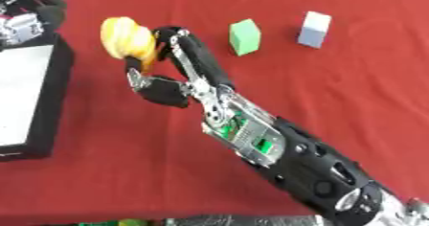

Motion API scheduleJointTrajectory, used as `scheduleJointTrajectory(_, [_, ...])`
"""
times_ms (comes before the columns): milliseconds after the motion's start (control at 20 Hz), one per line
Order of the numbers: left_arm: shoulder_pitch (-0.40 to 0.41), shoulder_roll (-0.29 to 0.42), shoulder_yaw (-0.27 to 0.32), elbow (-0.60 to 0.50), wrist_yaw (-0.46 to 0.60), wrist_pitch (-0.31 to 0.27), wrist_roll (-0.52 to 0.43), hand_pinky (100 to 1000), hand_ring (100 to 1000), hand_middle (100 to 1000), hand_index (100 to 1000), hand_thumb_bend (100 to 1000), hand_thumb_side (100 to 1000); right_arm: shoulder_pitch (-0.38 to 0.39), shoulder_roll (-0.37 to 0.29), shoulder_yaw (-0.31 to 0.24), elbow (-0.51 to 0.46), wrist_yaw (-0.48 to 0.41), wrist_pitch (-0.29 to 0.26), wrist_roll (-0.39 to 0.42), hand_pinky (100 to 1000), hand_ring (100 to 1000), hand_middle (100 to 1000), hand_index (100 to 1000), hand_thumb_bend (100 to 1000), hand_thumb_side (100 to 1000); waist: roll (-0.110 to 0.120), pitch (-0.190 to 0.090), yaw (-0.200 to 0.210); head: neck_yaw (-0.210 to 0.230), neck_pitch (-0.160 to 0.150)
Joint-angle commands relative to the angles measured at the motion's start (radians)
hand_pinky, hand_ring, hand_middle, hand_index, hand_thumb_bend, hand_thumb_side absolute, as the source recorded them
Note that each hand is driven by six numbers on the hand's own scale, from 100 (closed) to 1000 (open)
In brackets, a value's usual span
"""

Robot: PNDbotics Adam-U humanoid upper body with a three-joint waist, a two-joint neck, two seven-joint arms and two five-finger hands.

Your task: Pick up the objects with one hand, pass them to the other hand, and then place them into the box on the other side of the table.

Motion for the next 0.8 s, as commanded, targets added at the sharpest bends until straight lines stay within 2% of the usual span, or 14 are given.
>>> scheduleJointTrajectory(50, [-0.023, 0.012, -0.006, 0.013, -0.019, 0.023, -0.036, 864, 844, 782, 842, 284, 793, -0.023, 0.002, 0.002, -0.009, 0.02, -0.007, 0.012, 754, 611, 618, 654, 100, 377, 0.003, -0.024, -0.001, 0.004, 0.001])
scheduleJointTrajectory(300, [-0.036, -0.006, -0.019, 0.049, -0.032, 0.039, -0.069, 871, 815, 780, 841, 340, 810, -0.029, 0.01, 0.015, 0.001, 0.06, -0.018, 0.034, 756, 613, 618, 652, 100, 360, 0.005, -0.022, 0.0, 0.006, 0.003])
scheduleJointTrajectory(800, [-0.041, -0.018, -0.033, 0.082, -0.062, 0.062, -0.1, 938, 851, 800, 882, 442, 789, -0.037, 0.023, 0.026, 0.01, 0.092, -0.038, 0.048, 756, 612, 616, 650, 100, 346, 0.008, -0.02, 0.0, 0.013, 0.003])
